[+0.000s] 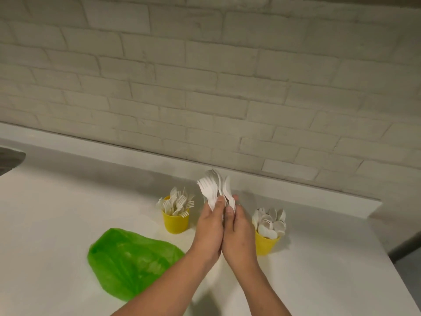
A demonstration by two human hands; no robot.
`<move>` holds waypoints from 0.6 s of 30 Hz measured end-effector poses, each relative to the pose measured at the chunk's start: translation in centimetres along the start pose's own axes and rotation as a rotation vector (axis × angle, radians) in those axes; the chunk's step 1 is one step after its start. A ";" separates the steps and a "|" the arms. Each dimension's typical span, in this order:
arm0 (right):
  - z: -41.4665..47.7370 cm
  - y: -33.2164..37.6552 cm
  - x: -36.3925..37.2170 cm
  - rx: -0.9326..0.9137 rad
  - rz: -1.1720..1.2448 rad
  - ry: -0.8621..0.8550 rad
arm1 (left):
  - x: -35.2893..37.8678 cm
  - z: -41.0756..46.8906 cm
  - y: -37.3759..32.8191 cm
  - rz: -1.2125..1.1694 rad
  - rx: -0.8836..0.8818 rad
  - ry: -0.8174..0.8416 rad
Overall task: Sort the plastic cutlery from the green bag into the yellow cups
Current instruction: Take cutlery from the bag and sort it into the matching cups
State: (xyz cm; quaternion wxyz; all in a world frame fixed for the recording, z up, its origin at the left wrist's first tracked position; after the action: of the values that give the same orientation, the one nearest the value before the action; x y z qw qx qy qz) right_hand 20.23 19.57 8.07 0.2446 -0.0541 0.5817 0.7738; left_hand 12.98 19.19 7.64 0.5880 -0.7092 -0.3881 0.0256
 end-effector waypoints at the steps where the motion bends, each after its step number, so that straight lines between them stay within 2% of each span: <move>1: 0.1 -0.2 0.0 -0.014 -0.009 -0.030 | 0.1 -0.1 -0.1 -0.002 0.000 0.011; 4: 0.5 -1.0 0.5 -0.021 -0.047 -0.120 | 0.0 0.1 -0.6 -0.011 -0.009 0.024; 9: 1.0 -0.8 1.3 -0.047 -0.051 -0.142 | 0.2 0.3 -1.9 0.007 0.026 0.043; 14: 1.8 0.7 2.3 -0.125 -0.103 -0.051 | -0.3 2.0 -3.1 0.013 0.076 0.003; 18: 2.0 1.9 3.2 -0.196 -0.149 0.059 | -0.7 2.7 -3.8 -0.026 0.004 -0.028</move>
State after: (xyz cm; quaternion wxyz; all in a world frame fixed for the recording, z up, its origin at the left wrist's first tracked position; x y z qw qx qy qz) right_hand 17.03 22.05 9.22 0.2778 -0.1433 0.5045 0.8048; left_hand 9.16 21.02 9.79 0.5843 -0.7024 -0.4056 0.0285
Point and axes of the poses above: each hand's wrist, its own z-axis towards the middle knuckle, its own x-axis out of the palm, y = z × x, the point moved 3 cm from there along z, towards the middle knuckle, and after that the axes turned 15 degrees about -y, right-handed, at the moved point
